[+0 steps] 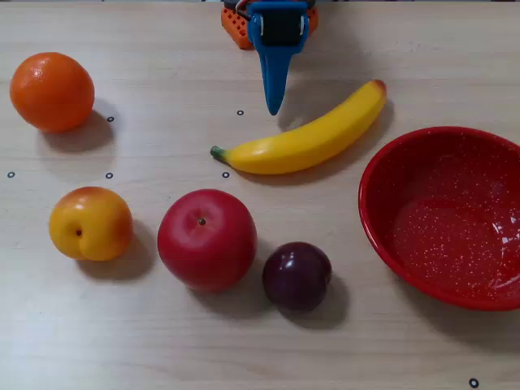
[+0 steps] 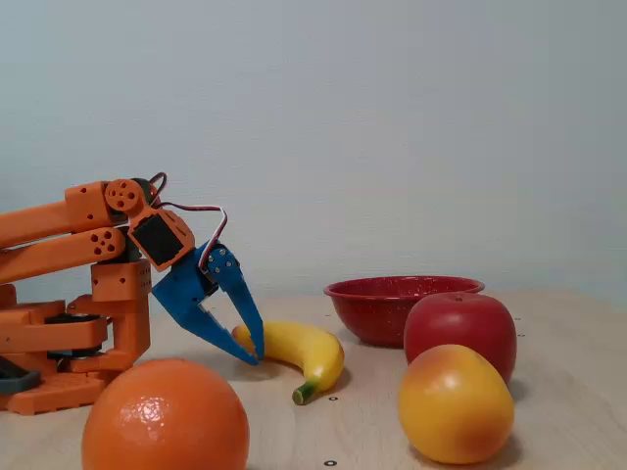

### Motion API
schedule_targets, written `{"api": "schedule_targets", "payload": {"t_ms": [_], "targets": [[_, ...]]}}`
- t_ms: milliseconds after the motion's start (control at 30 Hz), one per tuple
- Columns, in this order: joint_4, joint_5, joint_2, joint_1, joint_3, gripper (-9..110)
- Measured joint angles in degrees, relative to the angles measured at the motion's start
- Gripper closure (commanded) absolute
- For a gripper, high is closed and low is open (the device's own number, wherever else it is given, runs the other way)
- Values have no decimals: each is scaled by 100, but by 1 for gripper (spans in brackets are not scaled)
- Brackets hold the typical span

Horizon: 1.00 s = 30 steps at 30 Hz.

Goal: Put peach in the red bowl.

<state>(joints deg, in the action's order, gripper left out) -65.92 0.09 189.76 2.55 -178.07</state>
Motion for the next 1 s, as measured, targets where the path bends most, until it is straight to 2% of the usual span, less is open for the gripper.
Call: {"api": "schedule_targets", "payload": {"t_ms": [1000], "targets": [[0,158,0,0,0,102]]}}
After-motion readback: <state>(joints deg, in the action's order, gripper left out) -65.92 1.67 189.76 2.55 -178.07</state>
